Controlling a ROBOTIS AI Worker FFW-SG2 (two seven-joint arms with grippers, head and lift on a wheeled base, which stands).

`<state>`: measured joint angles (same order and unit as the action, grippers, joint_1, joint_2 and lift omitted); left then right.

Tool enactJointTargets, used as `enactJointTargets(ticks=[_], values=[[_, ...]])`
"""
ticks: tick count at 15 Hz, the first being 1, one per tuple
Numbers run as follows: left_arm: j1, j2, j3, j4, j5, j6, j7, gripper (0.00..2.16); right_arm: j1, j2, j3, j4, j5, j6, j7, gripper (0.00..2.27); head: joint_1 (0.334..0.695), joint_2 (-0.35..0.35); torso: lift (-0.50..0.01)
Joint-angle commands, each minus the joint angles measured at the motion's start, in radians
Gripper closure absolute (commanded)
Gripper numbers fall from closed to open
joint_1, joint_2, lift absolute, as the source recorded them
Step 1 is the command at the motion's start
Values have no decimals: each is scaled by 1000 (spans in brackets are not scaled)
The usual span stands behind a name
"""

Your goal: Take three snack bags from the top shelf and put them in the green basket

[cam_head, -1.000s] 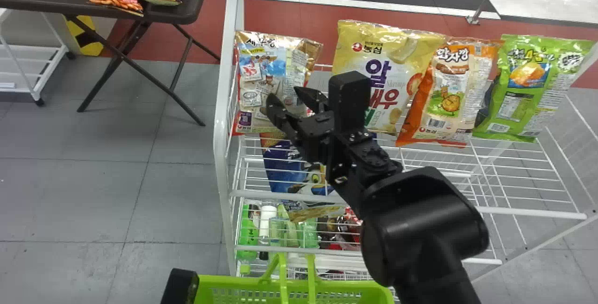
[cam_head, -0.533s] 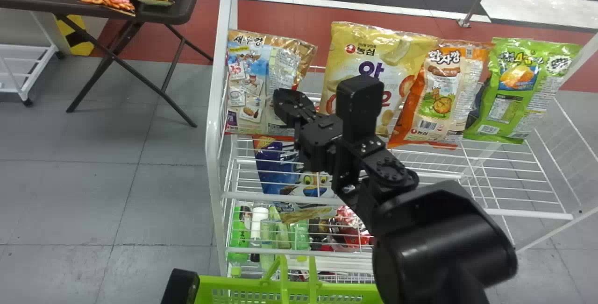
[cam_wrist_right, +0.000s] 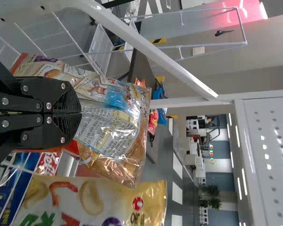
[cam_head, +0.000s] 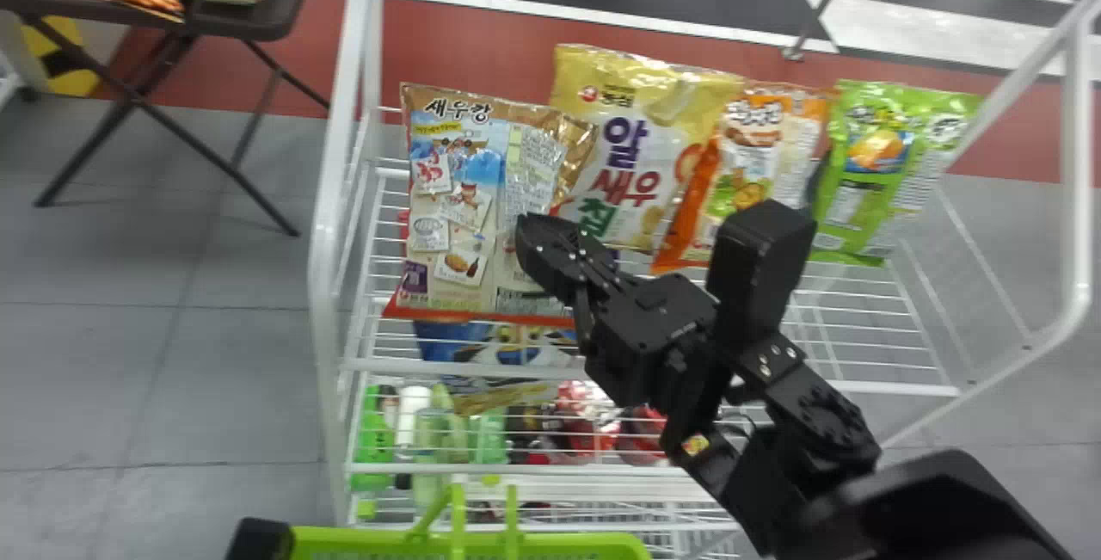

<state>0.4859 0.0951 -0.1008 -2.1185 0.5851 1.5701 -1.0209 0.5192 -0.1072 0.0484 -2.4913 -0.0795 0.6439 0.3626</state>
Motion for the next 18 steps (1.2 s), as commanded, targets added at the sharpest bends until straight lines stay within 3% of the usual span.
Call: enactJointTargets(ticks=[1, 3, 4, 7, 11, 15, 18], values=[[11, 0, 0, -4, 1, 1, 4, 1055, 96, -11, -120, -127, -79, 110, 41, 2047, 695, -326, -28], [45, -2, 12, -9, 1, 1, 10, 1055, 114, -32, -211, -172, -157, 236, 90, 2047, 695, -350, -28], [45, -3, 4, -8, 1, 1, 30, 1055, 159, -19, -275, -209, -164, 267, 127, 2047, 695, -350, -28], [25, -12, 0, 2, -4, 1, 56, 1055, 272, 96, -481, -282, -197, 279, 289, 2047, 695, -350, -28], [7, -15, 3, 5, -5, 1, 61, 1055, 303, 108, -686, -298, -266, 484, 487, 2047, 695, -350, -28], [0, -15, 3, -6, -2, 1, 58, 1052, 303, 108, -733, -282, -217, 693, 631, 2047, 695, -350, -28], [-1, -14, 1, -11, -1, 1, 59, 1052, 309, 108, -648, -209, -175, 767, 684, 2047, 695, -350, -28]])
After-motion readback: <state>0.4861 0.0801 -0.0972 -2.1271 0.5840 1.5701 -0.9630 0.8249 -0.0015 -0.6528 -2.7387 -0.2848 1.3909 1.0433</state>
